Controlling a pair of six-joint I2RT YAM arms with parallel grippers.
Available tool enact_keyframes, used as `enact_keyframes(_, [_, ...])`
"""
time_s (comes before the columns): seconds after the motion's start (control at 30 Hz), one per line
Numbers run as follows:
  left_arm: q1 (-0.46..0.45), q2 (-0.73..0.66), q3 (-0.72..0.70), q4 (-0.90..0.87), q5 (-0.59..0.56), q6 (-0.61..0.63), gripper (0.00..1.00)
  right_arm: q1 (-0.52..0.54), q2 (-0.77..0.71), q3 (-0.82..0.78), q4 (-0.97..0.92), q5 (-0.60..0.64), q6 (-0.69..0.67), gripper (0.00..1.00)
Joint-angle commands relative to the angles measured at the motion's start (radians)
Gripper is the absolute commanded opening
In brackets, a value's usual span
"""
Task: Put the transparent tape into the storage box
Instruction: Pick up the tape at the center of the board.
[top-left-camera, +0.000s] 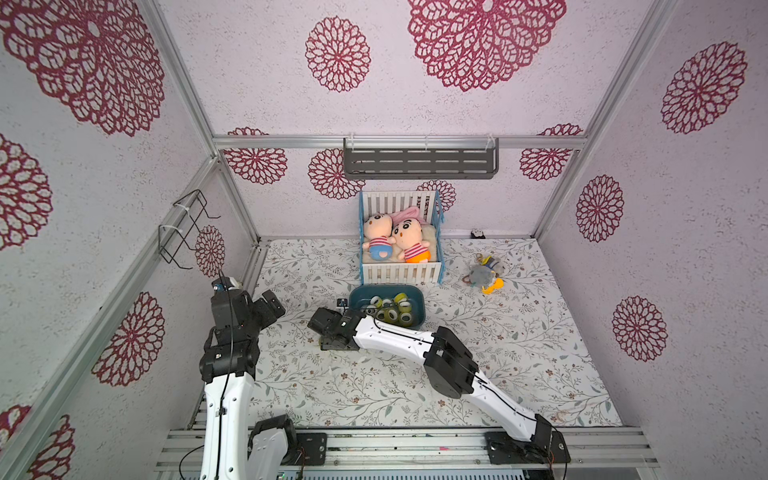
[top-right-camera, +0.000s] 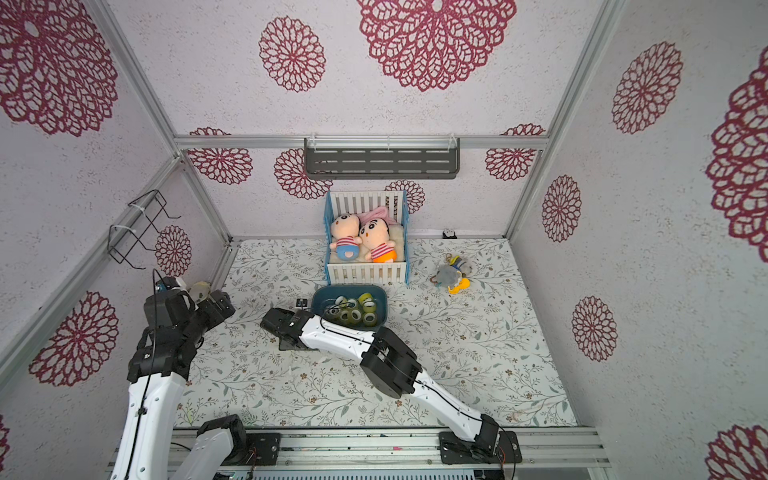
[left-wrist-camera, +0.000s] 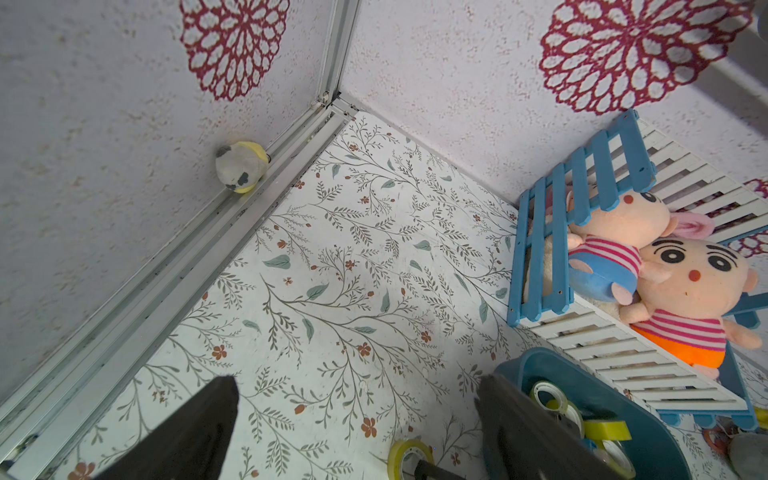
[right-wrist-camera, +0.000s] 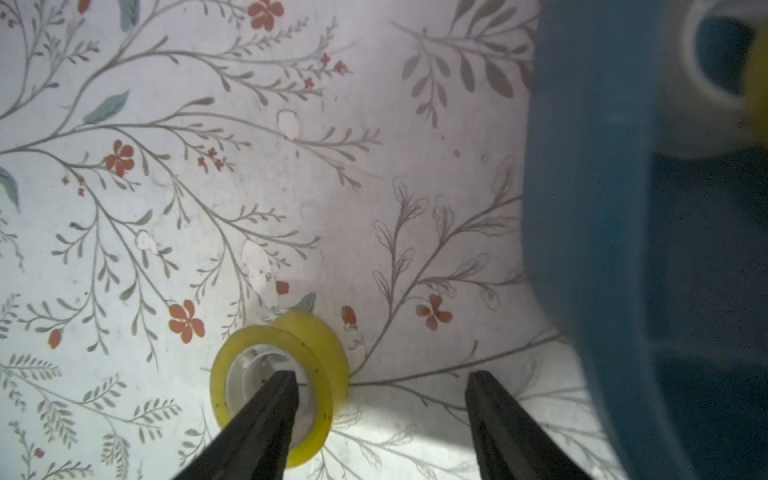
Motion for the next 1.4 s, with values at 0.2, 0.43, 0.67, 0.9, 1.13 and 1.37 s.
enact_keyframes(0.2, [-0.007, -0.016, -0.006, 0.021, -0.004, 0.010, 0.97, 0.009, -0.031, -0.054, -0.140, 0.017, -0.039, 0.71])
enact_keyframes(0.43, [-0.008, -0.010, -0.008, 0.022, -0.002, 0.013, 0.97, 0.012, -0.170, -0.268, -0.039, -0.001, -0.055, 0.70])
enact_keyframes(0.67, [-0.008, -0.002, -0.008, 0.022, -0.004, 0.017, 0.97, 0.009, -0.206, -0.357, 0.003, -0.034, -0.071, 0.69])
enact_keyframes(0.9, [-0.009, 0.003, -0.009, 0.023, -0.006, 0.018, 0.97, 0.005, -0.303, -0.527, 0.147, -0.049, -0.064, 0.51])
enact_keyframes(1.13, [-0.009, 0.009, -0.011, 0.021, -0.011, 0.019, 0.97, -0.005, -0.298, -0.582, 0.197, -0.086, -0.061, 0.17])
enact_keyframes(1.37, [-0.010, 0.020, -0.011, 0.022, -0.011, 0.022, 0.97, -0.002, -0.375, -0.615, 0.223, -0.059, -0.072, 0.00])
